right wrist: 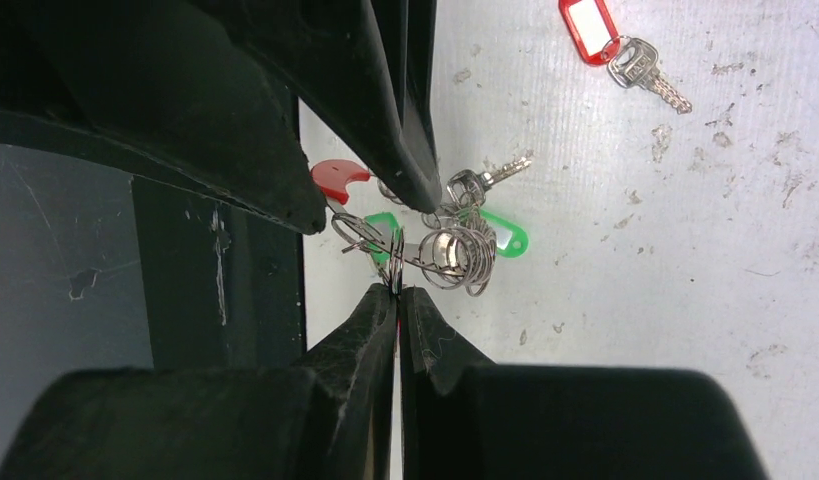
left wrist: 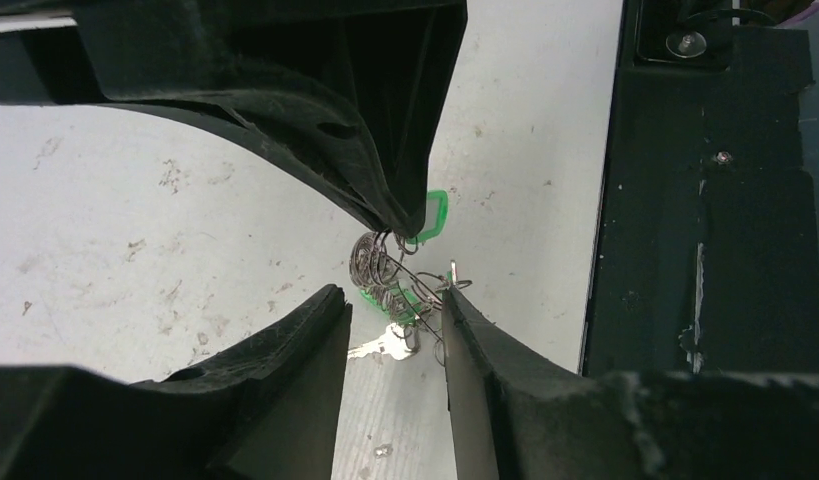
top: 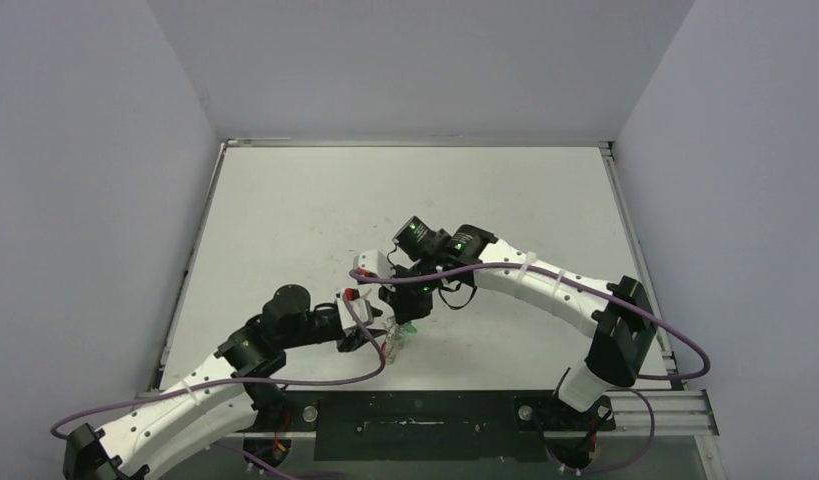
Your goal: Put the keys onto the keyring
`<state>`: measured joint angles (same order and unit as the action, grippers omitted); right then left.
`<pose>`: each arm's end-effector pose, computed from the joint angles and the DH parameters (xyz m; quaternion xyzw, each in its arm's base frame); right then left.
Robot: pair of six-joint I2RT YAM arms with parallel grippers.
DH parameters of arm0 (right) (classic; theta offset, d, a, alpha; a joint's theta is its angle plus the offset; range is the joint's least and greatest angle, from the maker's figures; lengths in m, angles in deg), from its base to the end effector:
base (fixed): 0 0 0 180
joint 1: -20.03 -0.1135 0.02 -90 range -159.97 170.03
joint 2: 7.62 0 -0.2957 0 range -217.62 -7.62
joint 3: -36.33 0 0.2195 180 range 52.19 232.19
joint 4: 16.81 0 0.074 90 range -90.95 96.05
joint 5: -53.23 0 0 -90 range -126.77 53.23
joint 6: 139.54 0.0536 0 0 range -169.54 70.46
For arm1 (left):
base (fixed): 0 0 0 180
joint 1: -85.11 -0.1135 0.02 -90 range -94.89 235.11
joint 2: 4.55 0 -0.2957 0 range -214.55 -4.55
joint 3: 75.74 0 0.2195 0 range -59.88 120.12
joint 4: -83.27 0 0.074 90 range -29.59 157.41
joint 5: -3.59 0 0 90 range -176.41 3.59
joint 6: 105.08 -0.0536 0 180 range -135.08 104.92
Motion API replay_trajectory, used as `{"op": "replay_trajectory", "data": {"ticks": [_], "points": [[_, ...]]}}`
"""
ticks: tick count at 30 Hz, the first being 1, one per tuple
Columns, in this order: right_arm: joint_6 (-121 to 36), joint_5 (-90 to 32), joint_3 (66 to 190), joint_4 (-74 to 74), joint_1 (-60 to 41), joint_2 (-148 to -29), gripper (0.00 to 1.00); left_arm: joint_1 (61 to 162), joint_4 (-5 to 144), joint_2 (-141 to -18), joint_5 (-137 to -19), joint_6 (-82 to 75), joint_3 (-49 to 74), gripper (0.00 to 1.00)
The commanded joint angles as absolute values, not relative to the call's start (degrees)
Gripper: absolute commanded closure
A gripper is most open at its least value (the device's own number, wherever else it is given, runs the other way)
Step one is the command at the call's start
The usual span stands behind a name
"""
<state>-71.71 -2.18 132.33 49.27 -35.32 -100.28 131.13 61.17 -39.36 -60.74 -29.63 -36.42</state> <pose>0.1495 0.2698 0.3167 -0.6355 0.6797 0.3411 0.1331 0.0615 -0.0972 0.2626 0.5101 0.6132 -0.3287 0.5057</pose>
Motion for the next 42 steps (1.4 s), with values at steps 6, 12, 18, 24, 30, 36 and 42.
{"op": "replay_trajectory", "data": {"ticks": [6,12,18,24,30,36,42], "points": [[-70.2,-2.2,134.4,47.8,-36.3,-99.9,1.00,131.2,72.5,-41.7,-60.1,-28.4,-37.5,0.72],[-70.2,-2.4,134.1,47.5,-36.3,-99.9,1.00,131.2,74.2,-42.6,-58.4,-29.0,-38.7,0.79],[-70.1,-2.3,133.9,47.3,-36.4,-99.9,1.00,131.3,76.0,-42.5,-56.7,-29.6,-40.1,0.83],[-70.2,-2.3,133.8,47.3,-36.4,-100.0,1.00,131.2,76.9,-43.1,-56.5,-29.7,-40.5,0.90],[-70.4,-2.3,133.8,47.1,-36.3,-100.2,1.00,131.3,77.9,-44.0,-56.7,-29.7,-40.6,1.00],[-70.5,-2.0,133.0,46.8,-35.4,-100.4,1.00,131.2,78.8,-42.8,-58.7,-28.3,-41.6,1.00],[-68.9,1.1,129.4,43.3,-32.3,-98.6,1.00,131.2,85.2,-37.9,-63.4,-22.8,-46.0,1.00]]}}
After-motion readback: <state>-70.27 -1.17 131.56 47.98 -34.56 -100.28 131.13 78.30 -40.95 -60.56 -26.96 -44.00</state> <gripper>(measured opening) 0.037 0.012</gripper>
